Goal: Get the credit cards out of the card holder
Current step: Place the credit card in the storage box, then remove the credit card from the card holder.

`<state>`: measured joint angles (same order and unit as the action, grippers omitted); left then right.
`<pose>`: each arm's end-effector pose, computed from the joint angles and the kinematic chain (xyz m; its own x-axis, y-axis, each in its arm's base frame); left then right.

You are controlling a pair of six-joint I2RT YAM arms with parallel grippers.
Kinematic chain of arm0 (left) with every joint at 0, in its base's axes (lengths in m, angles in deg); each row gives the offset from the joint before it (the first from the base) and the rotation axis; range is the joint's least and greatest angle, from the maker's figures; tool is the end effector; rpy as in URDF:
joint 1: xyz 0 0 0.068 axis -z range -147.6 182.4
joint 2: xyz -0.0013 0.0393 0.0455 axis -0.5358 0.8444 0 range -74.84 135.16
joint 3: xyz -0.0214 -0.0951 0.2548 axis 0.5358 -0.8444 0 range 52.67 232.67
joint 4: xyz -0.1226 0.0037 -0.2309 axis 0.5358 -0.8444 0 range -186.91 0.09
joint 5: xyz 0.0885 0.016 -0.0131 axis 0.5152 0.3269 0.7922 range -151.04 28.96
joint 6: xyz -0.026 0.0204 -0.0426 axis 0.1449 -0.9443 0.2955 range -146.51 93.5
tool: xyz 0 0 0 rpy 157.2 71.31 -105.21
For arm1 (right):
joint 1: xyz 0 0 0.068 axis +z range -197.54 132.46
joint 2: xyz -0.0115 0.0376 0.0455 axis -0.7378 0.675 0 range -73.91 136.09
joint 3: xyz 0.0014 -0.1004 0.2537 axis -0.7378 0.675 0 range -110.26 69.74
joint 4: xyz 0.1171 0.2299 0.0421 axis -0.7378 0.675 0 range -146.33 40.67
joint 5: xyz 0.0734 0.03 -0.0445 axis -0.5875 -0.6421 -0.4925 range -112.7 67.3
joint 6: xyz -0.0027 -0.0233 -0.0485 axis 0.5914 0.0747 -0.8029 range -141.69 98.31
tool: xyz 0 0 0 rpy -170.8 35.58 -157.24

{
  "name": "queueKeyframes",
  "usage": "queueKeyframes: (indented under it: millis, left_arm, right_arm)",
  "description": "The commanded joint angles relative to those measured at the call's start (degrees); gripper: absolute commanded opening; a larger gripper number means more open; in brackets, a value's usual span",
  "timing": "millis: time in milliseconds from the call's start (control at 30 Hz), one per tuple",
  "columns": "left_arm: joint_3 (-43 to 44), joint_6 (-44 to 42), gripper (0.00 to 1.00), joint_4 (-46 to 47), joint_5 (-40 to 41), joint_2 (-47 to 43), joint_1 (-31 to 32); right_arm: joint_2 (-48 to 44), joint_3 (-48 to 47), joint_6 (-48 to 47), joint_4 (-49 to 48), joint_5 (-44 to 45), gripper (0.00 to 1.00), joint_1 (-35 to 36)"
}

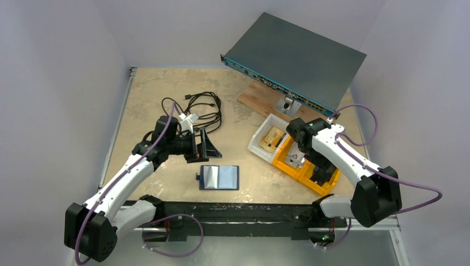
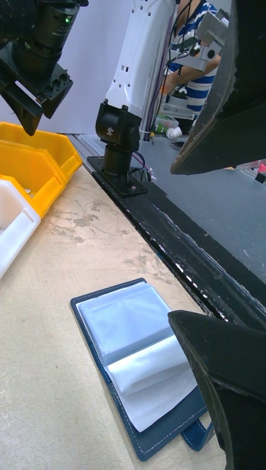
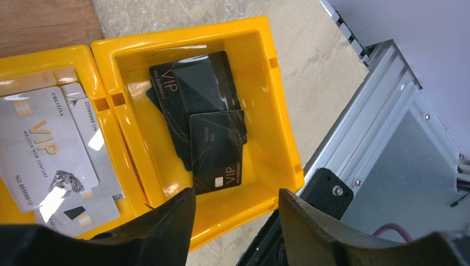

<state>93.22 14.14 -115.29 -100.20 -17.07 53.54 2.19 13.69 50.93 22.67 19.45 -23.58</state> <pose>0.1837 -0.0952 0.2529 -0.9436 -0.1766 -0.2800 0.1299 0.5805 -0.8038 0.1848 0.0559 0.2431 -0.6489 0.4858 -0.5856 0.7425 0.5724 -0.3480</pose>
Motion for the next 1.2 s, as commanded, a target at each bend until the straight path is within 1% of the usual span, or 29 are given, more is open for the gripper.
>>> queueKeyframes:
  millis: [0, 100, 333, 433, 500, 667, 800, 1033, 1167]
  left_arm:
    - [1.37, -1.80, 0.92, 0.73, -0.66, -0.64, 0.38]
    - [1.37, -1.80, 0.92, 0.79, -0.66, -0.56, 0.39]
    - [1.37, -1.80, 0.92, 0.80, -0.39, -0.39, 0.39]
    - [1.37, -1.80, 0.92, 0.63, -0.22, -0.38, 0.39]
    - [1.37, -1.88, 0.93, 0.50, -0.04, -0.38, 0.39]
    - [1.43, -1.95, 0.94, -0.04, 0.85, -0.42, 0.39]
    - [1.54, -2.29, 0.94, -1.43, 2.85, -0.38, 0.39]
    - [0.18, -1.49, 0.94, -1.96, 7.48, 0.20, 1.71]
    - [-0.08, -0.36, 0.89, -1.38, 11.31, 1.11, 5.10]
  right_arm:
    - [0.45, -2.44, -5.18, -1.93, -2.08, 0.60, -3.19]
    - [-2.08, -2.75, -7.82, -3.35, -3.39, 0.70, -3.08]
    - [-9.39, -2.17, -13.54, -8.33, -8.45, 0.86, -2.27]
    - [-13.31, -1.49, -15.63, -11.87, -11.26, 0.92, -0.31]
    - [-14.29, -1.47, -15.08, -12.85, -11.85, 0.95, 2.14]
    - [-12.05, -2.09, -11.11, -14.13, -13.30, 0.96, 10.47]
    - [-10.66, -2.35, -10.35, -18.35, -15.65, 0.97, 15.37]
    - [-11.84, 1.80, -14.44, -38.16, -24.89, 0.92, 22.87]
    - [-9.19, 3.05, -16.46, -44.48, -27.60, 0.89, 25.38]
